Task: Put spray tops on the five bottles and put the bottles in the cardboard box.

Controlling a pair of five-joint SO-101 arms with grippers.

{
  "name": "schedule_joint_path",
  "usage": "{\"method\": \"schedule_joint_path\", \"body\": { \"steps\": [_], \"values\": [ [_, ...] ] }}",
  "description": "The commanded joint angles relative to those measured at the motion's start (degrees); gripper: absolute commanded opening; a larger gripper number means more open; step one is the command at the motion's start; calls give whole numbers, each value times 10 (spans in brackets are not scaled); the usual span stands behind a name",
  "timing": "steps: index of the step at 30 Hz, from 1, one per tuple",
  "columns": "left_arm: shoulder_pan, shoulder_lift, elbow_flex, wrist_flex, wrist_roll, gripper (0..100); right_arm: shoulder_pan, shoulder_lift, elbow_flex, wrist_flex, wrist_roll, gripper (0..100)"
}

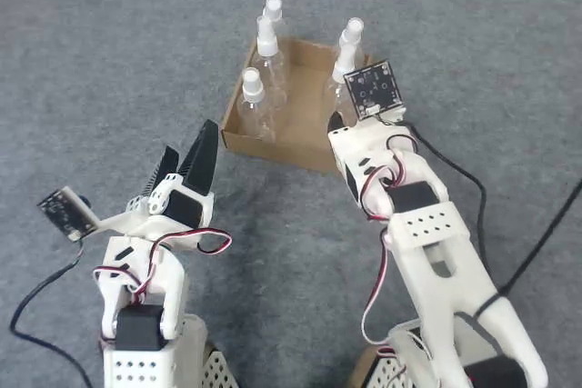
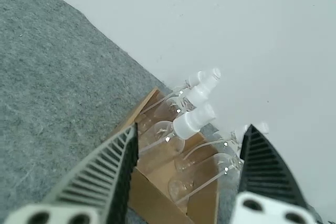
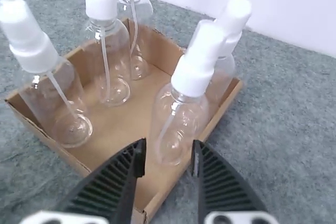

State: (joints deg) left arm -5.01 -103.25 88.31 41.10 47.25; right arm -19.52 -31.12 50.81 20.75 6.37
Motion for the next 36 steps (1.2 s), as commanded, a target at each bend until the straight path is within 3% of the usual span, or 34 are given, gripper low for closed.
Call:
{"method": "schedule_joint_path", "body": {
  "steps": [1, 22, 29, 36],
  "values": [
    [0, -11, -7, 0, -4, 297, 3, -59, -6, 29, 2, 90],
    [1, -11, -7, 0, -4, 297, 3, -241, -5, 149, -43, 90],
    [3, -11, -7, 0, -4, 297, 3, -329, 59, 113, -43, 90],
    [4, -11, -7, 0, -4, 297, 5, -418, 60, 142, -39, 60]
  ]
}}
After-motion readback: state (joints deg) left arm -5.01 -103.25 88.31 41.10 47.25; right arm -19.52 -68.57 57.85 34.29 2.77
